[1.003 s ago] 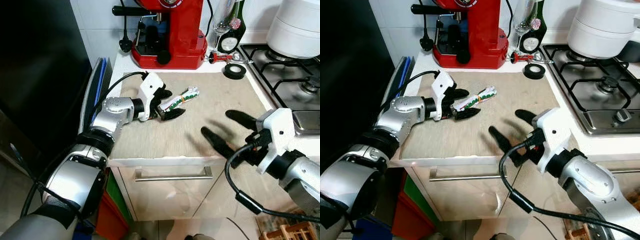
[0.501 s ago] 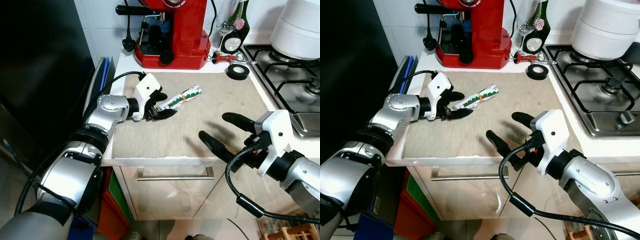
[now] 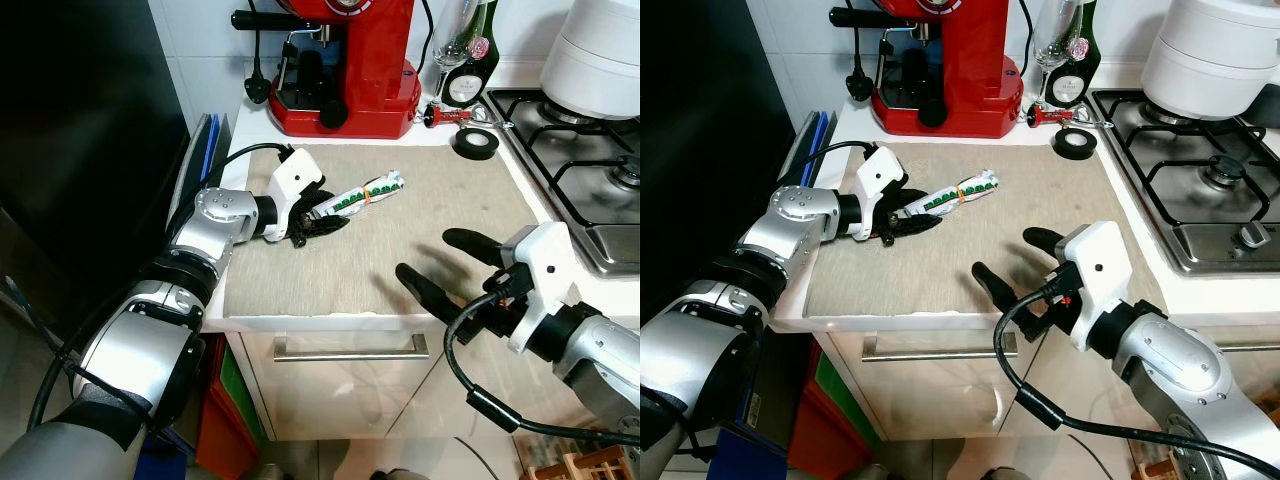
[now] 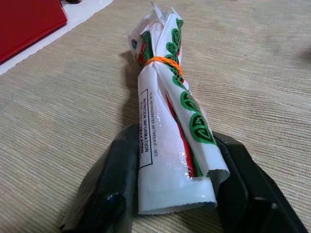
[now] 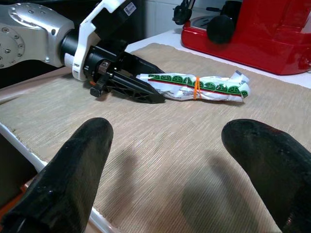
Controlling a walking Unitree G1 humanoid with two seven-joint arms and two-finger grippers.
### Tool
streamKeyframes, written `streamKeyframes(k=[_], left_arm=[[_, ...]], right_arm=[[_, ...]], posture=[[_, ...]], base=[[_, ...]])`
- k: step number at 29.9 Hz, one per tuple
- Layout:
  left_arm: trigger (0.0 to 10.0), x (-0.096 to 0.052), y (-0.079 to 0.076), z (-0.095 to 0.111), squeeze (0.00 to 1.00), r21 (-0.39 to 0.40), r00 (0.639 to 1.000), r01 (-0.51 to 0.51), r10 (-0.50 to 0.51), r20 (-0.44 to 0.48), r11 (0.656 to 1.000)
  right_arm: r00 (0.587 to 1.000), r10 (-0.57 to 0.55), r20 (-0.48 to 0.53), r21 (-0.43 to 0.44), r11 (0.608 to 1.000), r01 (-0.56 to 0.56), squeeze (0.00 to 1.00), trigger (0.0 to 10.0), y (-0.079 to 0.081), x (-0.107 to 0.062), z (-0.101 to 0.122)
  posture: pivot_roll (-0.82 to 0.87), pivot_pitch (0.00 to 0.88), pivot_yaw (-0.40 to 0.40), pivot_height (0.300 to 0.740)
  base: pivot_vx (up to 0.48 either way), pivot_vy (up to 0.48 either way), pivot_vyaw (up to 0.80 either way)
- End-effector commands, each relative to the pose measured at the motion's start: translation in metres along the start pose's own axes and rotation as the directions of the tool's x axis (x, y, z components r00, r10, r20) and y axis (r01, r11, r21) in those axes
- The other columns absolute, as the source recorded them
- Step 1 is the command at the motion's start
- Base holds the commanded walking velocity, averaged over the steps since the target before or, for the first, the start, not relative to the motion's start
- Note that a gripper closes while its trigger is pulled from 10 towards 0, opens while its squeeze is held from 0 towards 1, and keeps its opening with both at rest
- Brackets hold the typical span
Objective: Restocking fridge
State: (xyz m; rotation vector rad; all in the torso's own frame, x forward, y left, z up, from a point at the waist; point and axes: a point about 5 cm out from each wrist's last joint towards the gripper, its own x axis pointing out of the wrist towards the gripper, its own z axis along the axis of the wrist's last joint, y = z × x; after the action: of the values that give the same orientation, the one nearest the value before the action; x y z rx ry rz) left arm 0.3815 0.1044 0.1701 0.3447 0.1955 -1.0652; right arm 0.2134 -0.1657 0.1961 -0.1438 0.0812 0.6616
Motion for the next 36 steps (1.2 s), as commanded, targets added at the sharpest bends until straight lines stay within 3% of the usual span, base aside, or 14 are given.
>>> streamKeyframes(k=[1,19,23,24,25,26,28,29,30,31,32,36], left_arm=[[0.0,-0.004,0.005,0.005,0.0,0.017,1.0,-0.009,0.009,-0.002,1.0],[0.0,-0.007,0.007,0.004,0.0,0.021,1.0,-0.018,0.018,0.008,1.0],[0.0,-0.012,0.014,0.018,0.0,0.034,0.992,-0.088,0.084,0.09,0.996],[3.0,-0.014,0.017,0.025,0.0,0.039,0.986,-0.115,0.11,0.129,0.993],[3.0,-0.014,0.017,0.025,0.0,0.039,0.986,-0.115,0.11,0.129,0.993],[10.0,-0.017,0.019,0.033,0.0,0.043,0.974,-0.143,0.134,0.181,0.989],[10.0,-0.024,0.015,0.057,0.0,0.017,0.917,-0.195,0.177,0.357,0.981],[10.0,-0.031,0.005,0.071,0.0,-0.023,0.862,-0.207,0.193,0.469,0.978],[10.0,-0.033,-0.001,0.074,0.0,-0.036,0.842,-0.203,0.193,0.503,0.979],[10.0,-0.033,-0.001,0.074,0.0,-0.036,0.842,-0.203,0.193,0.503,0.979],[10.0,-0.033,-0.014,0.073,0.0,-0.04,0.825,-0.206,0.195,0.53,0.978],[10.0,-0.027,-0.034,0.058,0.0,0.001,0.854,-0.221,0.193,0.484,0.975]], right_arm=[[1.0,-0.011,0.008,-0.011,1.0,0.011,0.0,10.0,-0.003,0.002,0.001],[1.0,-0.015,0.011,-0.017,1.0,0.015,0.0,10.0,-0.002,0.005,-0.002],[0.997,-0.067,0.026,-0.041,0.997,0.068,0.0,10.0,-0.006,0.005,-0.001],[0.994,-0.107,0.036,-0.053,0.993,0.109,0.0,10.0,-0.009,0.005,0.0],[0.994,-0.107,0.036,-0.053,0.993,0.109,0.0,10.0,-0.009,0.005,0.0],[0.986,-0.16,0.045,-0.059,0.985,0.162,0.0,10.0,-0.013,0.006,0.0],[0.934,-0.343,0.103,-0.029,0.937,0.347,0.0,10.0,-0.025,0.009,0.004],[0.886,-0.441,0.143,0.019,0.896,0.443,0.0,10.0,-0.029,0.01,0.007],[0.869,-0.471,0.152,0.049,0.882,0.47,0.0,10.0,-0.029,0.011,0.008],[0.869,-0.471,0.152,0.049,0.882,0.47,0.0,10.0,-0.029,0.011,0.008],[0.838,-0.522,0.16,0.092,0.853,0.514,0.0,10.0,-0.031,0.011,0.009],[0.801,-0.569,0.183,0.112,0.822,0.558,0.0,10.0,-0.034,0.011,0.011]], posture=[[-0.01,0.038,0.042,0.74],[0.0,0.035,0.048,0.74],[0.0,0.032,0.054,0.74],[0.0,0.031,0.056,0.74],[0.0,0.031,0.056,0.74],[0.0,0.031,0.057,0.74],[0.01,0.03,0.056,0.74],[0.01,0.028,0.056,0.74],[0.01,0.027,0.054,0.74],[0.01,0.027,0.054,0.74],[0.02,0.027,0.051,0.74],[0.02,0.026,0.048,0.74]], base=[[0.0,0.0,0.0],[0.0,0.0,0.0],[0.0,0.0,0.0],[0.0,0.0,0.0],[0.0,0.0,0.0],[0.0,0.0,0.0],[0.0,0.0,0.0],[0.0,0.0,0.0],[0.0,0.0,0.0],[0.0,0.0,0.0],[0.0,0.0,0.0],[0.0,0.0,-0.72]])
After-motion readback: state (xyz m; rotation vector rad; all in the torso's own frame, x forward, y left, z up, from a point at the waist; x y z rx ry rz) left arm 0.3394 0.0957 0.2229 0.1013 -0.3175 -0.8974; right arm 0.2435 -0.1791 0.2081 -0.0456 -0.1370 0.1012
